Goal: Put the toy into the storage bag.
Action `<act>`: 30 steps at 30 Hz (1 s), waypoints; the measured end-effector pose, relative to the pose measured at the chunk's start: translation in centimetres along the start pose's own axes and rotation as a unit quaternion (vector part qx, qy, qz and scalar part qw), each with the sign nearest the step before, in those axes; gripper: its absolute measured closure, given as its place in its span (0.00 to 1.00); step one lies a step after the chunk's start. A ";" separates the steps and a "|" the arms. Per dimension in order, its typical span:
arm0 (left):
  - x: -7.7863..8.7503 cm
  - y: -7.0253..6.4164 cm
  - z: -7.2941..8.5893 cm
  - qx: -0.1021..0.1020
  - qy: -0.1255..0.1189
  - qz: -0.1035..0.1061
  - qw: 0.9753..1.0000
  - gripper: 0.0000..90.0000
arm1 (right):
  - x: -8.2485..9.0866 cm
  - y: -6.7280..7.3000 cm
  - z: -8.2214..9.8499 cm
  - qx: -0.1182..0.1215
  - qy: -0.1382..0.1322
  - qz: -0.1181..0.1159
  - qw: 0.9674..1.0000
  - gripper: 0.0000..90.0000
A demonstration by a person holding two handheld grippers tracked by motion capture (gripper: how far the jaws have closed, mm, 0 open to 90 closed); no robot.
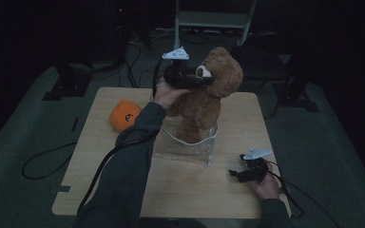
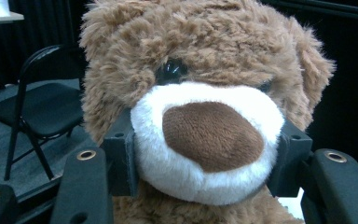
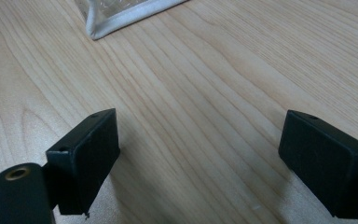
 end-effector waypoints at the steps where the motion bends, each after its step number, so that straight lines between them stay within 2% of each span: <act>1: 0.0 0.0 0.0 -0.001 0.001 0.002 1.000 0.45 | 0.0 0.0 0.0 0.000 0.000 0.000 1.000 0.13; 8: -0.2 -0.2 0.2 -0.011 0.007 0.021 1.000 0.45 | 0.0 0.0 0.0 0.000 -0.001 0.000 1.000 0.13; 16: -0.6 -0.4 0.5 -0.020 0.030 0.038 0.999 0.45 | 0.0 0.0 0.0 0.000 0.000 -0.001 1.000 0.13; 30: -1.3 -0.1 1.4 -0.022 0.058 0.052 0.997 0.45 | 0.0 0.0 0.0 -0.001 0.000 -0.001 1.000 0.13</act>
Point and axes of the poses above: each handheld gripper's, and its own axes: x roughly backward along the jaws, z roughly out of its underside, y roughly to its left, the point moved 1 cm from there along -x, roughly forward along the jaws, and after that the axes turned 4 degrees about x, right-handed, at the moved point
